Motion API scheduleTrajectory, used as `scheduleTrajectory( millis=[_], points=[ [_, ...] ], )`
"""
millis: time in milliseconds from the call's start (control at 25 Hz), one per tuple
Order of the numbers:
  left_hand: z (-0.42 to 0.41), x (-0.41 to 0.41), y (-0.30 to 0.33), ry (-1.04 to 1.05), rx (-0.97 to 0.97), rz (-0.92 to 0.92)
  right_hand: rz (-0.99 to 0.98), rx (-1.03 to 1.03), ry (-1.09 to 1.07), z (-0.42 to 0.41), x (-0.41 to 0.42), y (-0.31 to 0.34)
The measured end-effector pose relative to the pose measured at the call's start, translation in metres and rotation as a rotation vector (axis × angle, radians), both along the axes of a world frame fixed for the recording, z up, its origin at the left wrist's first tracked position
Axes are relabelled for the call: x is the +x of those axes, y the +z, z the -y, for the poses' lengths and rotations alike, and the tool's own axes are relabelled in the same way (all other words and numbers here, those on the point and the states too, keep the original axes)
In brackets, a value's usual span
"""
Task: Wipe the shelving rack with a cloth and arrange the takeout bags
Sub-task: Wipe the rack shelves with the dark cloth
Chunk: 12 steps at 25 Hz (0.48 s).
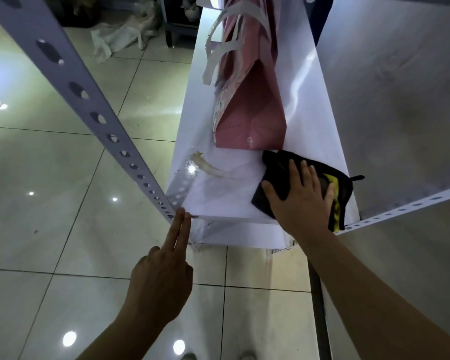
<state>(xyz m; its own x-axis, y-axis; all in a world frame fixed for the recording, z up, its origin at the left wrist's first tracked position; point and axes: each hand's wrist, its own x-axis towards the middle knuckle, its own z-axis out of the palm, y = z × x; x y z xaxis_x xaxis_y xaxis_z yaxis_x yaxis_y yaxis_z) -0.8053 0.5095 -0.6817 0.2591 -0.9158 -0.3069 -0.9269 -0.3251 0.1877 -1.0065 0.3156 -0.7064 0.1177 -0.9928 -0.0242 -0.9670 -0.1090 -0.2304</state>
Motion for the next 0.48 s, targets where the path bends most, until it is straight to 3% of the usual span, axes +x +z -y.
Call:
scheduleTrajectory(
  millis=[200, 480],
  points=[
    [0.001, -0.005, 0.001, 0.025, 0.007, -0.04, 0.158, -0.209, 0.186, -0.032, -0.013, -0.003],
    [0.002, 0.009, 0.001, 0.011, -0.06, -0.169, 0.36, -0.243, 0.395, -0.042, 0.057, 0.017]
  ],
)
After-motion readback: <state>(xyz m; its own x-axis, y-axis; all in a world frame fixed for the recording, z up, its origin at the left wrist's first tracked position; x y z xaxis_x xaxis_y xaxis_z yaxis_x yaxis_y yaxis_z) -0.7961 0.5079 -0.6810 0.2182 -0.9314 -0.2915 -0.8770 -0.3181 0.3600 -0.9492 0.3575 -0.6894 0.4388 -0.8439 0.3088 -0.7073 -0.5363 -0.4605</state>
